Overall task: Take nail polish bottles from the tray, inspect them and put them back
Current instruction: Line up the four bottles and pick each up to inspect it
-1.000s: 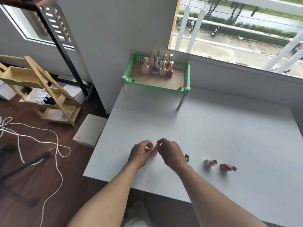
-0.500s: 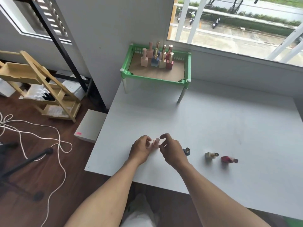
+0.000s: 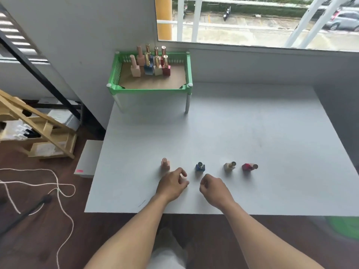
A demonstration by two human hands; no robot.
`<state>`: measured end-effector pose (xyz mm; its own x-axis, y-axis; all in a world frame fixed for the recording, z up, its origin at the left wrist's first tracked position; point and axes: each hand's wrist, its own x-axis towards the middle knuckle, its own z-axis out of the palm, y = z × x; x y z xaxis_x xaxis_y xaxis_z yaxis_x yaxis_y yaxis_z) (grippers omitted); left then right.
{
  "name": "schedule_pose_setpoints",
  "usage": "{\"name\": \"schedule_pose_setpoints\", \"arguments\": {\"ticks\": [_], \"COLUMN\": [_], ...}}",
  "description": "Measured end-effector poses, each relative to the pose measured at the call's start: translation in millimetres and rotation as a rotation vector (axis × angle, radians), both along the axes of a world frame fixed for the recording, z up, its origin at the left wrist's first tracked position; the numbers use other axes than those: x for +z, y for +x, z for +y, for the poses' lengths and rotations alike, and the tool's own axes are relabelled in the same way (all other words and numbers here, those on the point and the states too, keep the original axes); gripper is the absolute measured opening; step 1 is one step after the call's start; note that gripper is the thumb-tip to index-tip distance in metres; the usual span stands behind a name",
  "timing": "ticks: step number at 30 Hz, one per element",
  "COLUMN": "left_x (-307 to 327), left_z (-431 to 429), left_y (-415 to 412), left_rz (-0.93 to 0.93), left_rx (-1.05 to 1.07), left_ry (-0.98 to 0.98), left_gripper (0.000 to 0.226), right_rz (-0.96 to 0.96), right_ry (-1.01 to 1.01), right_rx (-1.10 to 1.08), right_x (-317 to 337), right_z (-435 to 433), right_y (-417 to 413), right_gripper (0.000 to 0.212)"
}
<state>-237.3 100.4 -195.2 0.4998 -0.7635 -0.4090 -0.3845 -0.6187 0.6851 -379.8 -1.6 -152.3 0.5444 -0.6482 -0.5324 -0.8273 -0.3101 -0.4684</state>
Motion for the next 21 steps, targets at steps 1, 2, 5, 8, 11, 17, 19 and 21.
{"name": "schedule_pose_setpoints", "arguments": {"ticks": [1, 2, 5, 8, 11, 17, 19, 21], "left_x": [0, 0, 0, -2, -5, -6, -5, -3], "left_z": [-6, -12, -29, -39, -45, -52, -52, -52], "left_y": [-2, -3, -3, -5, -8, -12, -14, -17], "left_rz": [0.001, 0.001, -0.010, -0.038, -0.064, -0.110, -0.108, -0.093], "left_rx": [-0.020, -0.030, -0.038, -0.039, -0.044, -0.046, -0.030, -0.021], "left_ry": [-0.005, -0.008, -0.029, -0.051, -0.057, -0.064, -0.073, -0.084], "left_gripper": [0.021, 0.026, 0.033, 0.030, 0.025, 0.019, 0.021, 0.023], "right_rz": [0.002, 0.000, -0.005, -0.026, -0.047, -0.080, -0.090, -0.101], "right_ry": [-0.012, -0.023, -0.040, -0.025, -0.007, -0.006, -0.005, -0.009], "right_rx": [-0.019, -0.038, -0.084, -0.114, -0.136, -0.154, -0.147, -0.133], "right_x": [0, 0, 0, 0, 0, 2, 6, 11], "right_z": [-4, -8, -18, -25, -27, -31, -31, -32], "right_y": [-5, -10, -19, -23, -27, -29, -29, -30], "right_gripper": [0.012, 0.012, 0.013, 0.016, 0.019, 0.014, 0.013, 0.012]}}
